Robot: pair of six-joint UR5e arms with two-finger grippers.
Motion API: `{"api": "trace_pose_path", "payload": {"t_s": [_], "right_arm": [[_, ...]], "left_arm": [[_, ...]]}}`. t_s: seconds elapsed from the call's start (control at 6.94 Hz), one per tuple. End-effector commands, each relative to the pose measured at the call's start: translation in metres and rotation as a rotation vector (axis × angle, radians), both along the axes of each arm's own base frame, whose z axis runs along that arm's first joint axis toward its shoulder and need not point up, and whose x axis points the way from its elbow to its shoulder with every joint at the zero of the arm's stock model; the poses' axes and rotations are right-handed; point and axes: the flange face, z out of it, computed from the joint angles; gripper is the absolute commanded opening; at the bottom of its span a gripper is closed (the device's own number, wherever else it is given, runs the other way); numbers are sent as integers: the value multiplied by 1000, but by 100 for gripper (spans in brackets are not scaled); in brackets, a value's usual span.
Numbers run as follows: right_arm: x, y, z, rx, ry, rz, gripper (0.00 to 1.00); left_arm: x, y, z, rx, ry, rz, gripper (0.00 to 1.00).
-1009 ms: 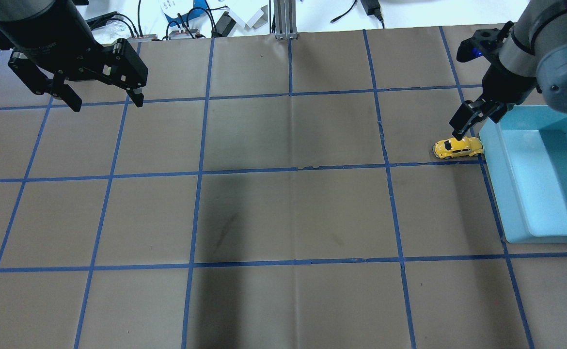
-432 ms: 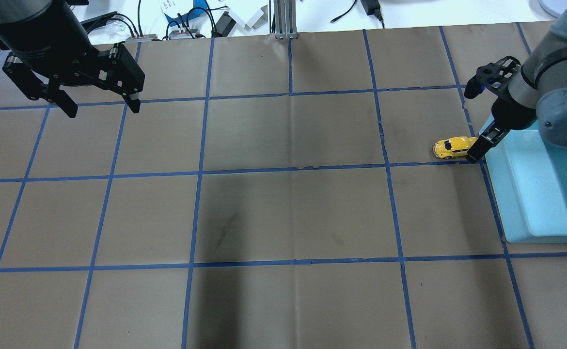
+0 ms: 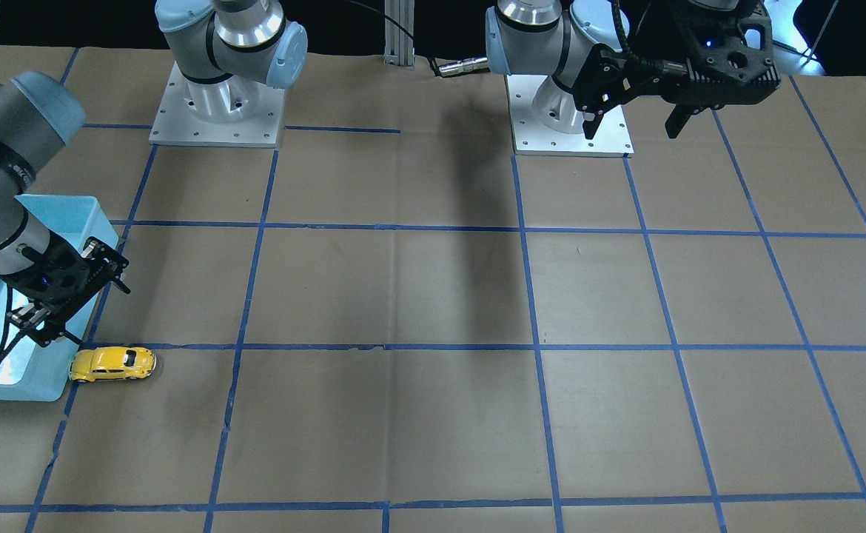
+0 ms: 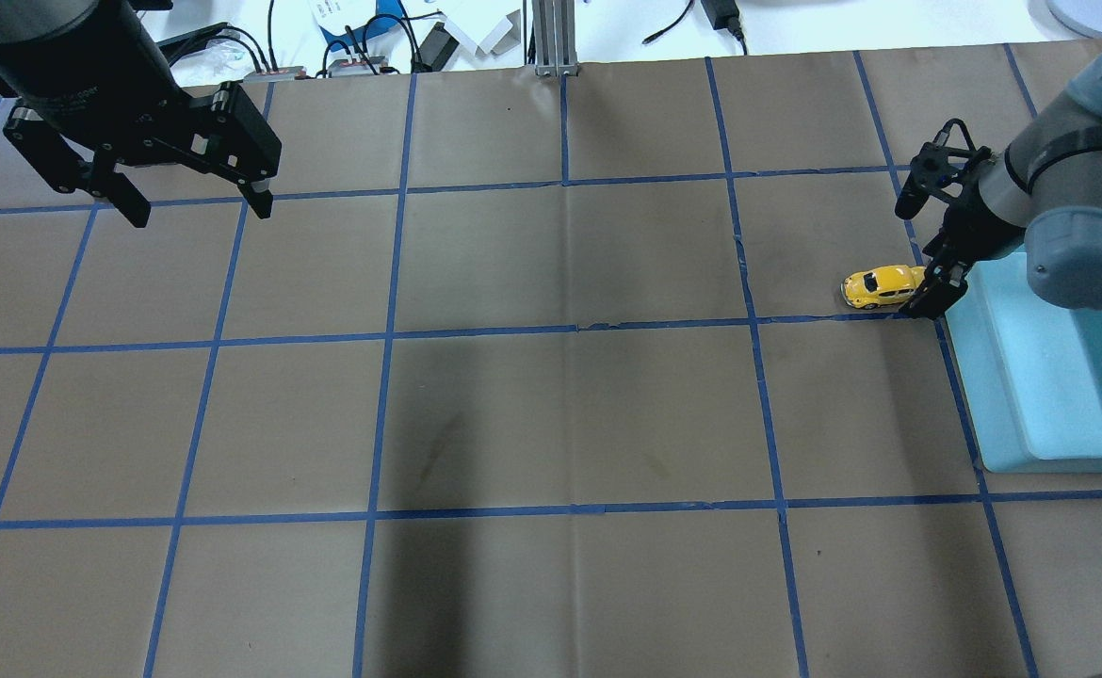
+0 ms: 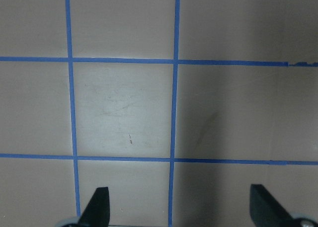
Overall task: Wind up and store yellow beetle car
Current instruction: 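Lower the right gripper onto the car beside the blue box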
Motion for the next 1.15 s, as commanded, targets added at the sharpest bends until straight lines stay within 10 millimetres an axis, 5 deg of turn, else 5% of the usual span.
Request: {"api": "trace_pose_path", "payload": {"t_s": [0.0,0.43,0.72,0.86,1.01], "right_arm": [[-1,-4,-16,-80,47,214,100],[-9,-29,-40,-125,80,383,94],[-9,-33,-73,-77,44,390,91],[-6,-34,-78,-63,43,399,73],[-6,-34,-77,-63,47,391,42]], "left_arm": [[1,0,-1,2,0,1,100],[1,0,-2,5,0,1,100],[1,0,-3,6,-1,1,100],[0,0,-3,6,-1,0,100],[1,0,-3,6,-1,1,100]]}}
